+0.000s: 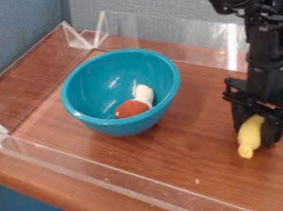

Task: Remove the yellow object from the blue bowl and put it on the table

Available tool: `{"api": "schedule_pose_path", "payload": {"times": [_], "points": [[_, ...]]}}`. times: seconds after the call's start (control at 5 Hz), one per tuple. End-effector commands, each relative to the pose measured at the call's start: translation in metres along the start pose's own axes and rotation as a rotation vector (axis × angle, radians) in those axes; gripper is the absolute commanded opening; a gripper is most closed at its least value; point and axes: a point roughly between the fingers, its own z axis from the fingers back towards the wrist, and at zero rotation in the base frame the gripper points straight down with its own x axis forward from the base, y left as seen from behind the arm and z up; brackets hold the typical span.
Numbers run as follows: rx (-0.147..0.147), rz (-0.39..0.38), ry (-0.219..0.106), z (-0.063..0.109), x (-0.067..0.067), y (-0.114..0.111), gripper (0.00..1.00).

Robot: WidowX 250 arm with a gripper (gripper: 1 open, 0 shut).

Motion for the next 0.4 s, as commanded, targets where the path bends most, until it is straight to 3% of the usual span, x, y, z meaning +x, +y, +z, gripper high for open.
{"api": "schedule_pose_path", "payload": {"times": [0.0, 0.2], "points": [[-0.009, -0.045, 0.069, -0.012, -0.022, -0.011, 0.0], [-0.009, -0.056, 0.099, -0.013, -0.035, -0.006, 0.0]]}}
